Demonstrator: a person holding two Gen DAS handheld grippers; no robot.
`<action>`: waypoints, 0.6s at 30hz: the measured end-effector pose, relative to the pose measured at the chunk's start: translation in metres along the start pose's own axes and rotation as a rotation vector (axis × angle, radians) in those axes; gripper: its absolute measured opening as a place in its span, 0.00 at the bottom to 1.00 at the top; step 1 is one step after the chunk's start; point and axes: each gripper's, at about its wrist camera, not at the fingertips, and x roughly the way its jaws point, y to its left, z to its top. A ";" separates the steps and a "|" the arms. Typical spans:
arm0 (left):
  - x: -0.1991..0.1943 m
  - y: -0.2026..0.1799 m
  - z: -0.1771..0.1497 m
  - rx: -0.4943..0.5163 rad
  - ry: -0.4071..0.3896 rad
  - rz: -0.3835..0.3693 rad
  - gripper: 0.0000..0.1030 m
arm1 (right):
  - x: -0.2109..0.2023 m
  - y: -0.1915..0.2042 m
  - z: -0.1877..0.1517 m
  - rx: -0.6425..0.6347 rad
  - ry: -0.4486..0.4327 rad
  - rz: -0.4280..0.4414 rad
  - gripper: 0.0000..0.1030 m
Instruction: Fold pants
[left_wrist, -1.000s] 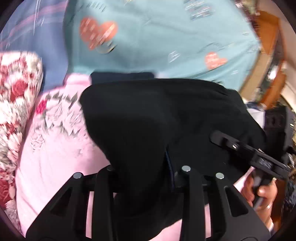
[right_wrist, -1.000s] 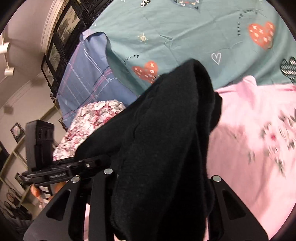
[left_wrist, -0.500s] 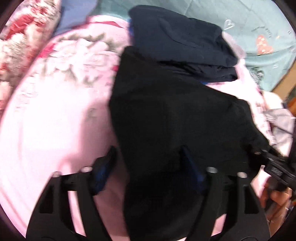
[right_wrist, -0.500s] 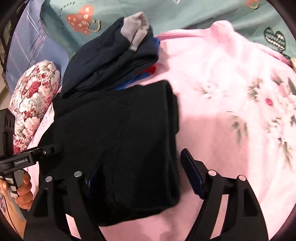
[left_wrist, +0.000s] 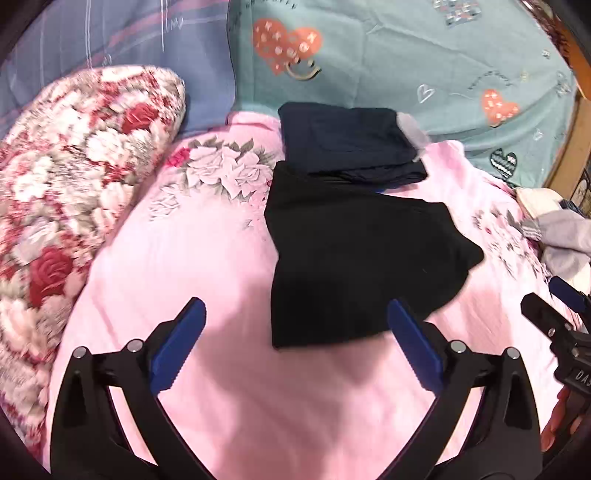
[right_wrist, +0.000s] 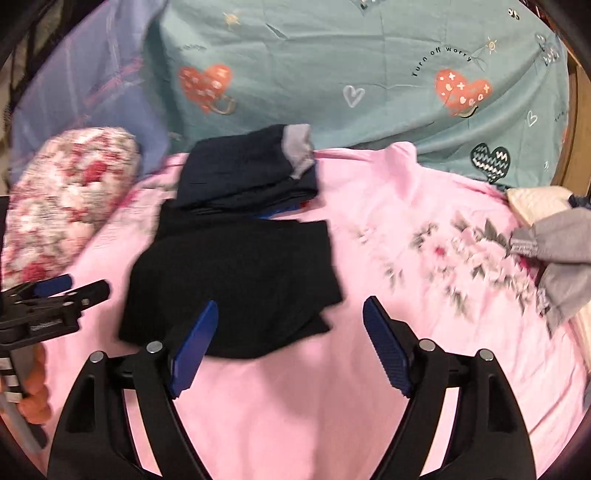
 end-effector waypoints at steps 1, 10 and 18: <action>-0.009 -0.003 -0.007 0.010 0.000 0.005 0.98 | -0.009 0.004 -0.005 0.004 -0.004 -0.014 0.94; -0.057 -0.021 -0.050 0.100 0.020 0.002 0.98 | -0.071 0.025 -0.057 0.019 -0.043 -0.050 0.99; -0.076 -0.007 -0.067 0.028 0.016 0.045 0.98 | -0.087 0.032 -0.076 0.028 -0.056 -0.056 0.99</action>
